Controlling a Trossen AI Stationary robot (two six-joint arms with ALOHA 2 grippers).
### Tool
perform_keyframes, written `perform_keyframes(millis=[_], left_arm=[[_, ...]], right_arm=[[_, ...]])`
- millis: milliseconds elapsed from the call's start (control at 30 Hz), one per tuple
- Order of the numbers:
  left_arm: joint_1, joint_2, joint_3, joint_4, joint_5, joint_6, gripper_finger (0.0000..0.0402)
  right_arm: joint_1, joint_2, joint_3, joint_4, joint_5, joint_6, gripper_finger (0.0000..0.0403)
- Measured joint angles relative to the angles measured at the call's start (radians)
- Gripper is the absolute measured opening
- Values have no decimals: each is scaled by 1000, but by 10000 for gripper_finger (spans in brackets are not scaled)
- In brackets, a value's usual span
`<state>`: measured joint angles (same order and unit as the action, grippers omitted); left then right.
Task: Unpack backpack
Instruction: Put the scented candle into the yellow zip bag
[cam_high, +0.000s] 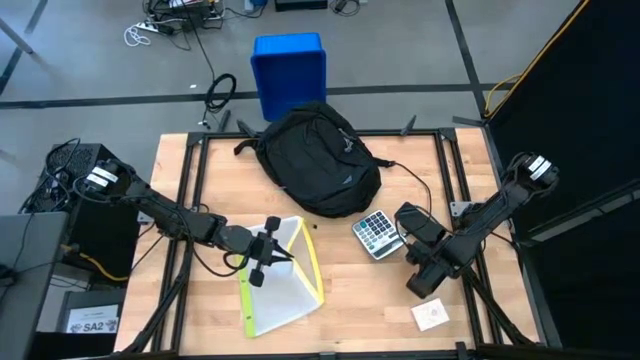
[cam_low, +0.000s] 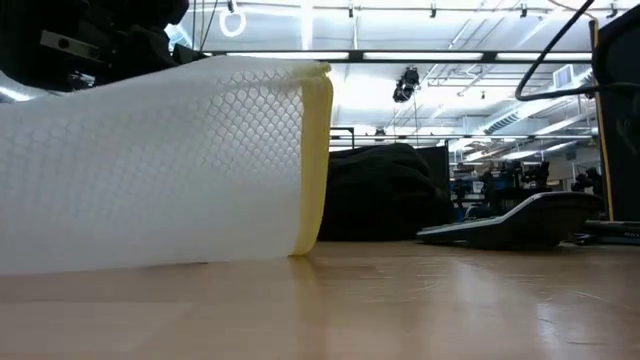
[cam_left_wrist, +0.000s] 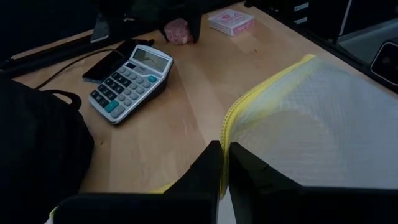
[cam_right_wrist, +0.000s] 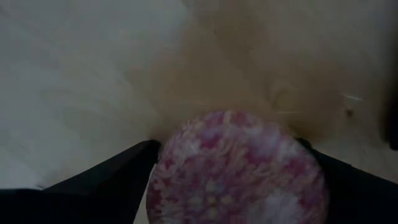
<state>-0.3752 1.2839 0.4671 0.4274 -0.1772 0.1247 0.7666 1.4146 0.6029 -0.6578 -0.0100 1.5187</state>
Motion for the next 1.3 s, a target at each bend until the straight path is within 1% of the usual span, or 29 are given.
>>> perform_keyframes(millis=[100, 233, 400, 467, 600, 767, 833, 900, 1067, 1133, 1200, 1300], left_arm=[[0, 0, 0, 0, 0, -1, 0], [0, 0, 0, 0, 0, -2, 0], [0, 0, 0, 1, 0, -2, 0], [0, 0, 0, 1, 0, -2, 0], [0, 0, 0, 1, 0, -2, 0], [0, 0, 0, 9, 2, -1, 0], [0, 0, 0, 18, 18, -1, 0], [0, 0, 0, 28, 29, 2, 0], [0, 0, 0, 26, 31, 4, 0], [0, 0, 0, 26, 30, 4, 0], [0, 0, 0, 27, 31, 8, 0], [0, 0, 0, 30, 31, 24, 0]], right_arm=[[0, 1, 3, -8, -5, 6, 310], [0, 3, 20, -15, -13, 7, 268], [1, 8, 50, -33, -11, -11, 265], [2, 8, 76, -42, 5, -28, 265], [-7, 8, 146, -48, 72, -95, 265], [-76, 7, 234, -39, 231, -229, 265], [-125, 7, 249, 11, 280, -314, 265], [-183, 7, 251, 106, 311, -426, 265], [-341, 17, 252, 399, 318, -716, 265], [-397, 36, 252, 510, 274, -813, 265], [-449, 82, 263, 609, 223, -878, 265], [-505, 188, 300, 666, 144, -941, 265]])
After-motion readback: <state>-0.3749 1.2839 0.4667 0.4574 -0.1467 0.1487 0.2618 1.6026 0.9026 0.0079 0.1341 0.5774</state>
